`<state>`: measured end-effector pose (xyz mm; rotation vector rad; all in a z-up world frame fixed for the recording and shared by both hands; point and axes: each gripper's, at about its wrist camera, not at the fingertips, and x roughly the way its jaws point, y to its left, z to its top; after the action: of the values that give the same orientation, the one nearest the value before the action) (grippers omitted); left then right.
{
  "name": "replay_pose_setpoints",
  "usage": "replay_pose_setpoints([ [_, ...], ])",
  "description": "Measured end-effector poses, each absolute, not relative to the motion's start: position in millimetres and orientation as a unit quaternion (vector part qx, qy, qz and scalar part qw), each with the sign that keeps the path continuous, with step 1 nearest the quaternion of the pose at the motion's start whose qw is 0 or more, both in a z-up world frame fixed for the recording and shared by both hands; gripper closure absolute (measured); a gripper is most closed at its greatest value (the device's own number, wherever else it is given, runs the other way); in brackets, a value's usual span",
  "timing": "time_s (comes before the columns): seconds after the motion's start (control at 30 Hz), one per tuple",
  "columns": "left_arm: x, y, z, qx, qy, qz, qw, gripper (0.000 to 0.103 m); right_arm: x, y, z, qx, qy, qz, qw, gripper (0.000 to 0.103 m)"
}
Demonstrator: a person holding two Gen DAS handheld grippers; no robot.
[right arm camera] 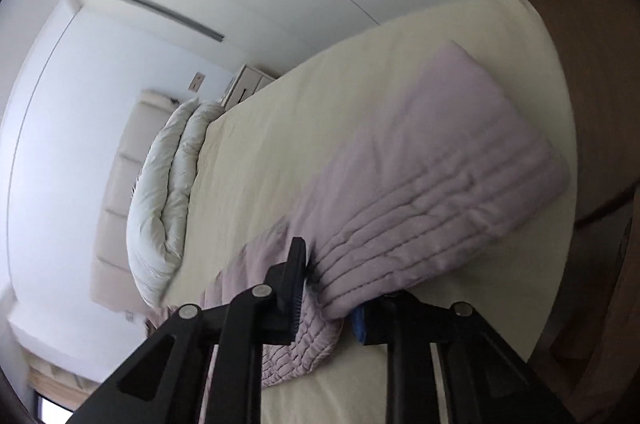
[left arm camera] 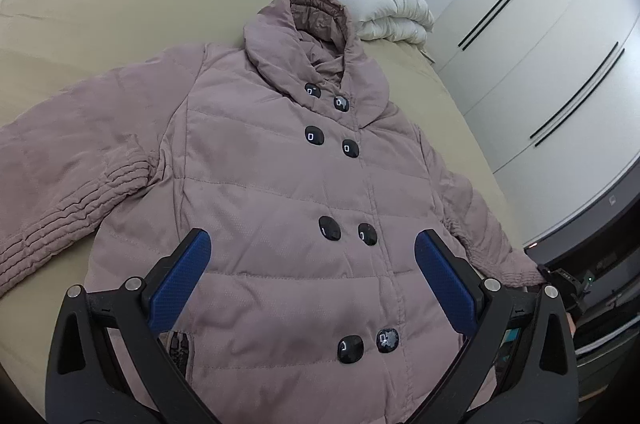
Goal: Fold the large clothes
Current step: 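Grasp the coat sleeve cuff nearest the right tool with the right gripper, then fold the held sleeve across the coat front with the right gripper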
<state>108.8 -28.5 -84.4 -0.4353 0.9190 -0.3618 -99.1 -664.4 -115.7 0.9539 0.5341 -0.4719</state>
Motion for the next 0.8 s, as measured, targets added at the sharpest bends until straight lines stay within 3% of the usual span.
replay_pose_setpoints([
  [0.17,119,-15,-87,-0.255,0.432,-0.188,0.844,0.000,-17,-537,-57,0.236,0.299,-0.136,0.914,0.086],
  [0.4,130,6,-100,-0.318,0.431,-0.207,0.819,0.000,68,-325,-73,-0.027,0.353,-0.003,0.935,0.089],
  [0.6,154,10,-132,-0.373,0.455,-0.226,0.777,0.000,105,-243,-126,-0.124,0.404,0.051,0.905,0.088],
  [0.8,185,-18,-157,-0.398,0.490,-0.254,0.733,0.000,96,-227,-135,-0.130,0.403,0.060,0.904,0.088],
])
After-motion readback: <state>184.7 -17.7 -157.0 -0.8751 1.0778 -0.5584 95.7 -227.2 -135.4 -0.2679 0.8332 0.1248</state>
